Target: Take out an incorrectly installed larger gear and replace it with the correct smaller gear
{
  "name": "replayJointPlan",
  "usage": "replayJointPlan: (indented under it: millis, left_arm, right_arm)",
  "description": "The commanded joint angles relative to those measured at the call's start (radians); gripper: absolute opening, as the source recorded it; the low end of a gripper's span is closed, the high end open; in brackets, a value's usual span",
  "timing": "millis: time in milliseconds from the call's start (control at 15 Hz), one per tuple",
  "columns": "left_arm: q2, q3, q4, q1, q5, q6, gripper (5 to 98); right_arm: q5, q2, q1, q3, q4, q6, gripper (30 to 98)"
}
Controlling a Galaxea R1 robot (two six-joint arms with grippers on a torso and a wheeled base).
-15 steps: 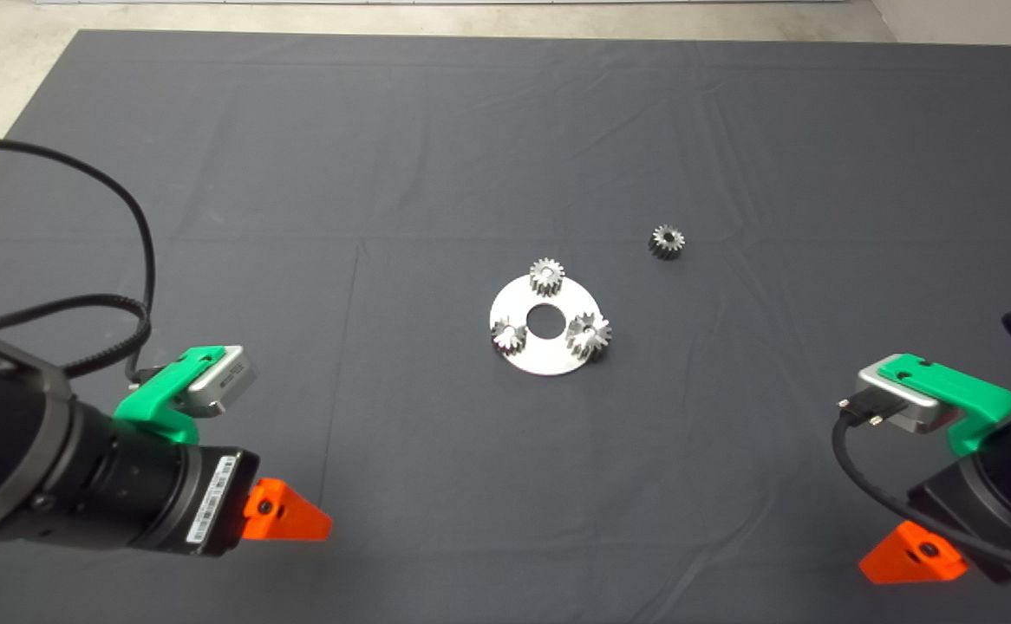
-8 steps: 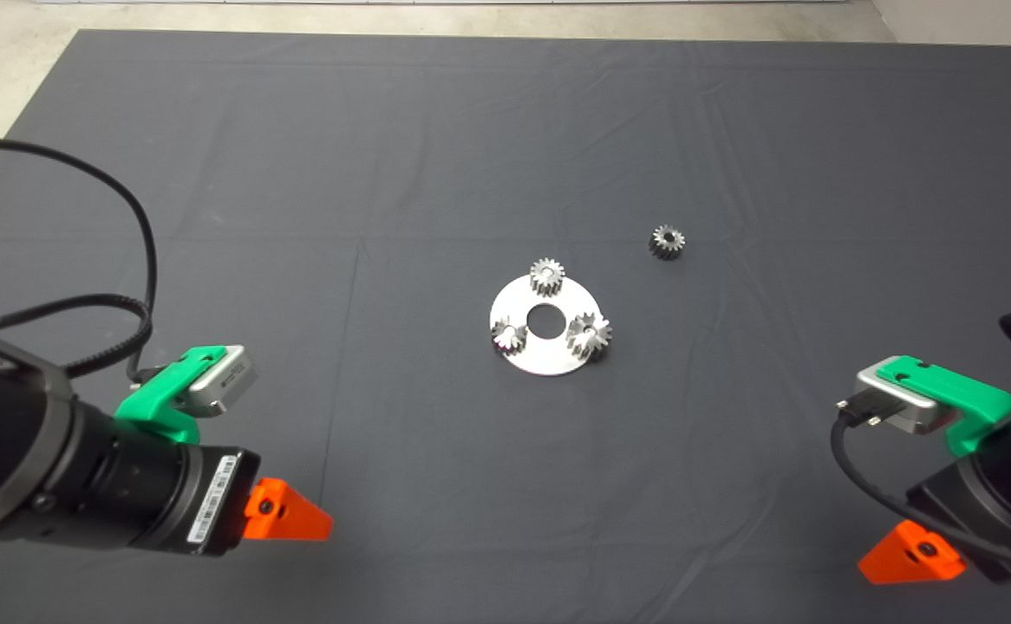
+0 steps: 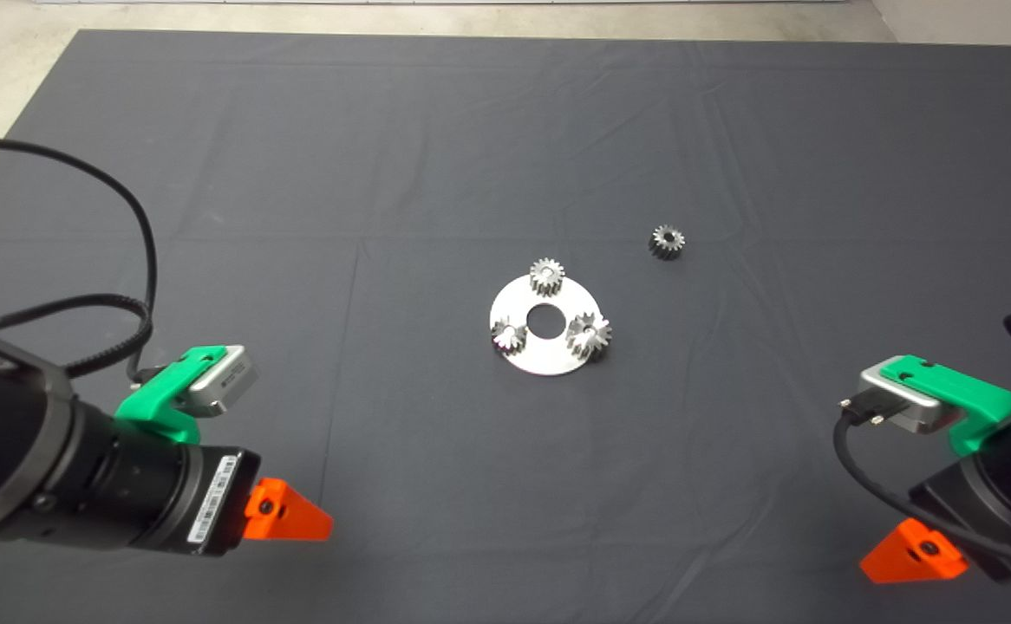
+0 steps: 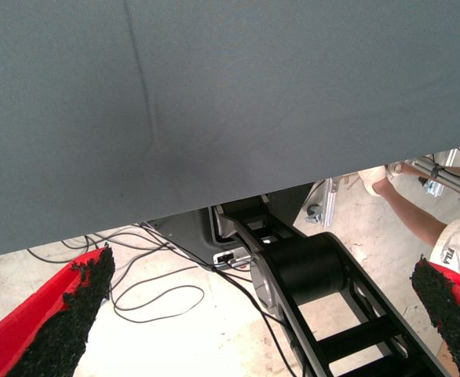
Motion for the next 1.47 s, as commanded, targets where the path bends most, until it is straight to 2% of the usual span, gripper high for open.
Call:
replayJointPlan:
  millis: [0, 1400]
  left_arm:
    - [-0.002, 0.006, -0.02, -0.007, -0.005, -0.001, 97.7]
    - [-0.006, 0.013, -0.022, -0.007, -0.003, -0.002, 97.7]
  right_arm:
    - [-0.127, -0.002, 0.014, 0.006, -0.028, 0.007, 97.8]
    - [-0.127, -0.005, 0.014, 0.01, -0.03, 0.005, 97.8]
